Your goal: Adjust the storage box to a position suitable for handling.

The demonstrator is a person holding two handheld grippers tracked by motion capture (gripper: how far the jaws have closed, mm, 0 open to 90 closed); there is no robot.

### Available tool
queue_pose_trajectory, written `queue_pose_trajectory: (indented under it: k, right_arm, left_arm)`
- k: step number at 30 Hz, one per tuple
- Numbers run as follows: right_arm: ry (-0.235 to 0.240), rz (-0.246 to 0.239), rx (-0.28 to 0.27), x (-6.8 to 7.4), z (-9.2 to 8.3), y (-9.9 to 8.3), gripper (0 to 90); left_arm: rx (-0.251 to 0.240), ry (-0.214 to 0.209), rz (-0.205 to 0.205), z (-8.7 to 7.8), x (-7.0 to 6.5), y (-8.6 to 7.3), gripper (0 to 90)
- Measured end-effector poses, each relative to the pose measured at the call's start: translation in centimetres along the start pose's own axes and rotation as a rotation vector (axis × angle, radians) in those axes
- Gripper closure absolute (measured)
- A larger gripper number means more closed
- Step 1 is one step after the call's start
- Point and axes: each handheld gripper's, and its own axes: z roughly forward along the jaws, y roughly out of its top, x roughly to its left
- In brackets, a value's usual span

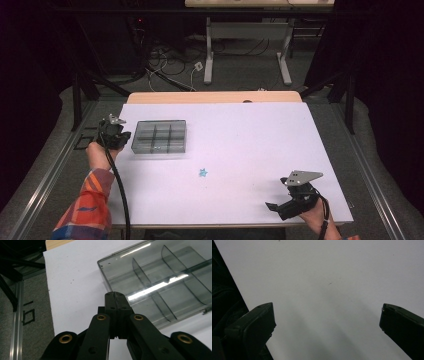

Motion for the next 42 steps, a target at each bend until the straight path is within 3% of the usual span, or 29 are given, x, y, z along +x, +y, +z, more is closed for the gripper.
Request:
queue_pose_trajectory:
  k: [9, 20, 23, 29, 33, 35, 42]
  right_arm:
    - [0.0, -0.002, 0.002, 0.0, 0.0, 0.0, 0.0]
    - [0.006, -0.008, 0.008, 0.0, 0.0, 0.0, 0.0]
    - [0.002, -0.003, 0.004, 0.0, 0.0, 0.0, 0.0]
    - [0.001, 0.001, 0.006, 0.1, 0.1, 0.0, 0.0]
    - [0.005, -0.002, 0.007, 0.0, 0.1, 0.0, 0.0]
    - [0.005, 0.002, 0.009, 0.0, 0.1, 0.0, 0.0]
    - [0.005, -0.005, 0.01, -0.1, 0.2, 0.1, 0.0]
  left_arm:
    - [0.038, 0.013, -0.025, 1.9, 0.8, 0.2, 90.0]
    - [0.107, 0.0, -0.005, 4.6, 0.6, 0.3, 89.9]
    - [0.116, 0.016, 0.016, 4.9, 0.4, 0.4, 89.9]
    - [0.123, 0.01, 0.015, 5.6, 0.5, 0.3, 89.9]
    - [0.136, 0.004, 0.036, 5.9, 0.6, 0.4, 89.9]
    - [0.132, -0.023, -0.004, 6.1, 0.9, 0.5, 89.9]
    - [0.135, -0.029, -0.002, 6.2, 1.1, 0.5, 90.0]
